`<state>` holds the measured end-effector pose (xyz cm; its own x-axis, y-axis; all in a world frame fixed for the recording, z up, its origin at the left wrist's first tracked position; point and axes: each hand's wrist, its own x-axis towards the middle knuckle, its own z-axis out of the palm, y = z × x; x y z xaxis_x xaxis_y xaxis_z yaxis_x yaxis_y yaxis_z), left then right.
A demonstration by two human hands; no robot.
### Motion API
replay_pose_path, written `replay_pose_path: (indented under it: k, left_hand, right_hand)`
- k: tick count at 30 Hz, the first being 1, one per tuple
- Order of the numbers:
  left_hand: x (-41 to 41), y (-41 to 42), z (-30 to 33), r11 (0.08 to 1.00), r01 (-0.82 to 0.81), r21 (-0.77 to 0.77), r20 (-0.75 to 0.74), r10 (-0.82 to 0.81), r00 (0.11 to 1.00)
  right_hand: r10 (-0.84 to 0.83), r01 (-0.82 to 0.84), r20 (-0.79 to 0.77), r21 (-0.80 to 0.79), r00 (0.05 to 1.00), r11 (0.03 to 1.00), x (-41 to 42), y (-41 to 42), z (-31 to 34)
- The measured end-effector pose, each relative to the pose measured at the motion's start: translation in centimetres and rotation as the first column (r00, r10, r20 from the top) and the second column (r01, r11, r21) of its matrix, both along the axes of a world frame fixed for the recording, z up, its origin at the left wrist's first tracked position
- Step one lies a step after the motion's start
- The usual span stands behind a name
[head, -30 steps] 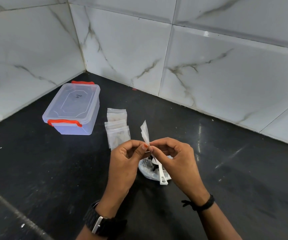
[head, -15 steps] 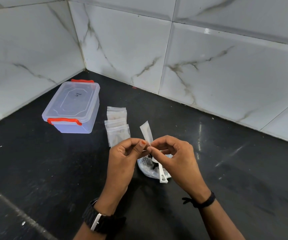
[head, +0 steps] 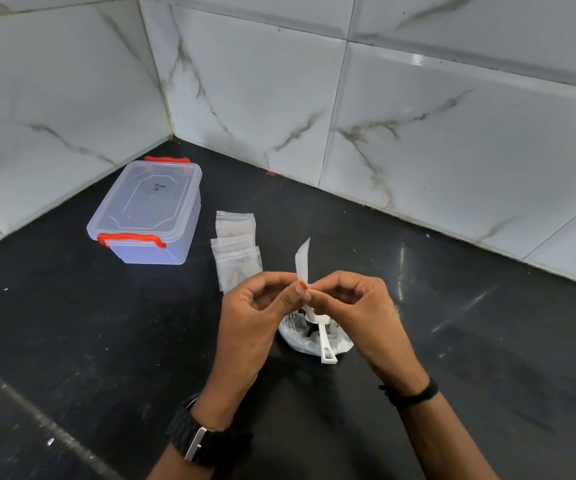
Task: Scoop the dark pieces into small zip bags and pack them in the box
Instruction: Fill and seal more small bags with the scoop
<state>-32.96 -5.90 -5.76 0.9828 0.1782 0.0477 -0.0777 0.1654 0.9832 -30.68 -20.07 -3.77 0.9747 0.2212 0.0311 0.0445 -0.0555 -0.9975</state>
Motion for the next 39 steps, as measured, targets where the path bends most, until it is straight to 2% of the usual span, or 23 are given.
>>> replay_pose_path:
  k: [5,10,16,19,24,26,29,31,34,36,39]
  left_hand:
    - [0.1,0.0,-0.1,1.000,-0.006,-0.009,-0.011,0.006,1.000]
    - [0.2,0.0,-0.1,0.997,-0.024,0.074,-0.005,0.025,1.000]
    - [0.5,0.5,-0.3,0.958,-0.134,0.254,0.029,0.131,0.991]
    - [0.3,0.7,-0.2,0.909,-0.143,0.391,0.100,0.113,0.989]
    - [0.1,0.5,0.1,0.843,-0.153,0.516,0.281,0.002,0.960]
    - [0.2,0.8,-0.3,0.775,-0.107,0.623,0.307,-0.116,0.945]
    - [0.8,1.5,-1.3,0.542,-0.116,0.832,0.308,-0.279,0.909]
    - [1.3,1.9,-1.8,0.404,-0.150,0.903,0.283,-0.295,0.912]
    - [1.8,1.7,-2.2,0.284,-0.224,0.932,0.296,-0.243,0.924]
    - [2.0,1.4,-2.3,0.245,-0.276,0.930,0.329,-0.213,0.920]
    - [2.0,1.2,-2.8,0.304,-0.315,0.899,0.387,-0.214,0.897]
  right_hand:
    - [-0.007,0.007,-0.014,0.005,1.000,1.000,0.0,0.0,0.0]
    - [-0.047,0.048,0.025,-0.043,0.999,0.998,-0.2,0.2,-0.2]
    - [-0.304,0.335,0.226,-0.111,0.925,0.936,0.2,-0.2,-0.3]
    - [-0.249,0.327,0.347,-0.185,0.904,0.927,0.1,-0.2,-0.4]
    - [-0.115,0.300,0.561,-0.250,0.820,0.921,-0.2,0.1,-1.2]
    - [-0.083,0.249,0.532,-0.248,0.842,0.936,-0.2,0.1,-1.2]
    - [-0.039,0.161,0.441,-0.242,0.896,0.957,-0.3,0.1,-0.9]
    - [0.001,0.094,0.356,-0.248,0.934,0.964,-0.3,0.1,-0.6]
    - [0.040,0.022,0.241,-0.246,0.970,0.969,-0.5,0.3,-0.2]
    - [0.040,0.031,0.234,-0.292,0.971,0.956,-0.6,0.5,-0.2]
    - [0.027,0.122,0.324,-0.432,0.946,0.893,-0.8,0.6,-0.5]
